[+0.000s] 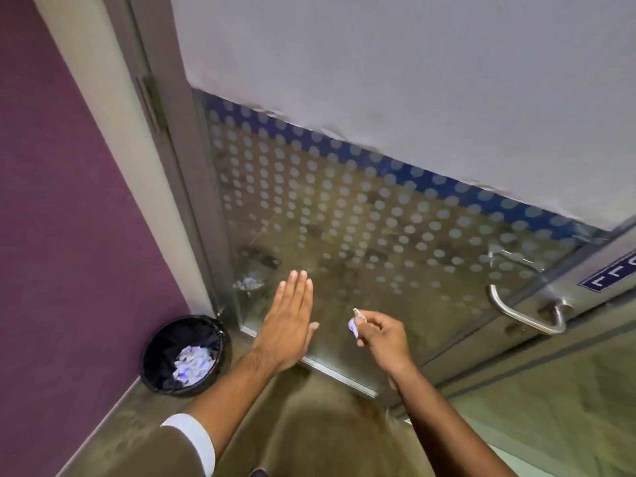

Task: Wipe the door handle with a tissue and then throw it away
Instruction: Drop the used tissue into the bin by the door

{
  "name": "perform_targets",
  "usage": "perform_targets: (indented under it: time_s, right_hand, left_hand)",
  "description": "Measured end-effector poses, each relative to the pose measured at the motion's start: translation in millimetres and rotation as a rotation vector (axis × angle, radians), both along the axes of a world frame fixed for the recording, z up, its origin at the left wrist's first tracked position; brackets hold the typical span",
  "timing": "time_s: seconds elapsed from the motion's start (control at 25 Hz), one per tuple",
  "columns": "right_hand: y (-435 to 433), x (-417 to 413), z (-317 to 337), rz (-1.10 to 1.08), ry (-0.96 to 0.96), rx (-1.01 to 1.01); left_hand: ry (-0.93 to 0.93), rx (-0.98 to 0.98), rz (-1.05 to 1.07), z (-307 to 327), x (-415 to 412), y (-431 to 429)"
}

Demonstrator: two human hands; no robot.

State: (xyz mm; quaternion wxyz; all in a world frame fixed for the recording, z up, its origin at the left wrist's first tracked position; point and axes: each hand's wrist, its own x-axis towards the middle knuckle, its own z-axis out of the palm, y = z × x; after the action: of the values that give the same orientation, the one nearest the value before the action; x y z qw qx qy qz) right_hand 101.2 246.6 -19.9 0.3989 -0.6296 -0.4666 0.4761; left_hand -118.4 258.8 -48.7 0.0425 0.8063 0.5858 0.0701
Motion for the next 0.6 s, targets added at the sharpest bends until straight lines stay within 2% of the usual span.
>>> perform_targets:
  time_s: [0.28,0.48,0.6]
  right_hand:
    - [17.6,-109.6,-35.9,0.202,0.031,-0.179]
    - [40.4,-183.9,-62.4,0.361,-0.071,-0.236]
    - [56.5,-223.3,-82.7,0.493,-0.168,-0.175]
  left_hand:
    - [-0.026,-0.114,0.279,-46.8,-110.9,-55.4]
    - [-0.127,-0.205,0.484,-74.1,-172.9,-89.3]
    - [-0.115,-0.234,0.627,-84.0,-203.4,-99.3]
